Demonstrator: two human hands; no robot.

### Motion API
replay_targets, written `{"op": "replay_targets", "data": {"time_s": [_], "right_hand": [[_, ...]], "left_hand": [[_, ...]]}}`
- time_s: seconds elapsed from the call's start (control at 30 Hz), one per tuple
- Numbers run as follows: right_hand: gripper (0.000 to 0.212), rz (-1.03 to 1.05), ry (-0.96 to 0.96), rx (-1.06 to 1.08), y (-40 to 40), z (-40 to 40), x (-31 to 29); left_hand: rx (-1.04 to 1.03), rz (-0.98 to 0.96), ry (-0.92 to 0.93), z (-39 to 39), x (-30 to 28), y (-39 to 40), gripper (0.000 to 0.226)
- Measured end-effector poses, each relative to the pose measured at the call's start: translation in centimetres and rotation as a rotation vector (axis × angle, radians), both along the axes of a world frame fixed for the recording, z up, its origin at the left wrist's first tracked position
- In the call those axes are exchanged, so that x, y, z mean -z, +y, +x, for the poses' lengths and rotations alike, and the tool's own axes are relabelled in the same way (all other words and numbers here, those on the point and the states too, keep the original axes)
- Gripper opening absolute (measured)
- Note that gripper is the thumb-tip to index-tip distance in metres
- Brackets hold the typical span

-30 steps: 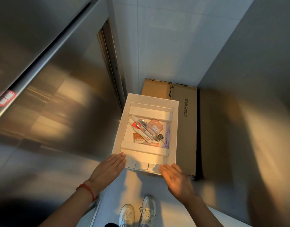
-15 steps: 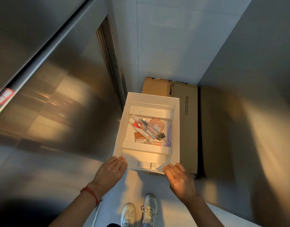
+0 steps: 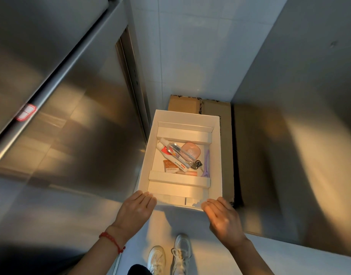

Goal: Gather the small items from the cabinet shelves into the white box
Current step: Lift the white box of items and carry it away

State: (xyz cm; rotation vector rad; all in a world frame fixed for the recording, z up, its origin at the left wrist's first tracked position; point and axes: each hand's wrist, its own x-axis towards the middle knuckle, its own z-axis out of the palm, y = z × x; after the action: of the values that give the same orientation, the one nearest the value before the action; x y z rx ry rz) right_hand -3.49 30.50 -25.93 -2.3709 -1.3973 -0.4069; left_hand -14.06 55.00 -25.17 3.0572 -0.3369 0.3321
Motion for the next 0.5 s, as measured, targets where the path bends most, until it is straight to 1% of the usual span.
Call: {"op": "replay_targets", "data": {"time_s": [0.03,0.1,0.13,0.17,0.2,0.33,0.4,0.5], "right_hand": [[0.047,0.004,-0.012,0.004,-0.2,-0.2,-0.3],[0.013,0.016,-0.039,0.006,-0.5,-0.7,-1.4],[0.004,0.014,-0.039,0.017,-0.7,-0.9,-2.2],[0.010,0.013,-0.047,0.017,-0.9,-1.3,-2.7],[0.013,0.009,-0.053,0.014,-1.2,-1.5,-3.1],[0.022,0.048,-0.096,0.008,-1.7,-2.4,-5.0],[0.027,0.044,-0.114,0.013,-2.0,-2.8,-6.0],[0.033,0.043,-0.135,0.000,-2.5,-3.1,-7.5]], "left_hand": [[0.006,0.000,-0.014,-0.2,-0.4,-0.1,0.055],[0.011,-0.009,-0.039,-0.7,-1.2,-0.4,0.075],[0.013,-0.011,-0.063,-0.9,-1.5,-0.5,0.079],[0.015,-0.013,-0.080,-1.2,-1.9,-0.7,0.074],[0.011,-0.013,-0.105,-1.4,-2.3,-0.9,0.063],[-0.029,0.021,-0.239,-2.2,-4.0,-1.9,0.007],[-0.007,0.015,-0.277,-2.6,-4.8,-2.2,0.004],[-0.011,-0.001,-0.250,-3.1,-6.3,-2.7,0.028]]}}
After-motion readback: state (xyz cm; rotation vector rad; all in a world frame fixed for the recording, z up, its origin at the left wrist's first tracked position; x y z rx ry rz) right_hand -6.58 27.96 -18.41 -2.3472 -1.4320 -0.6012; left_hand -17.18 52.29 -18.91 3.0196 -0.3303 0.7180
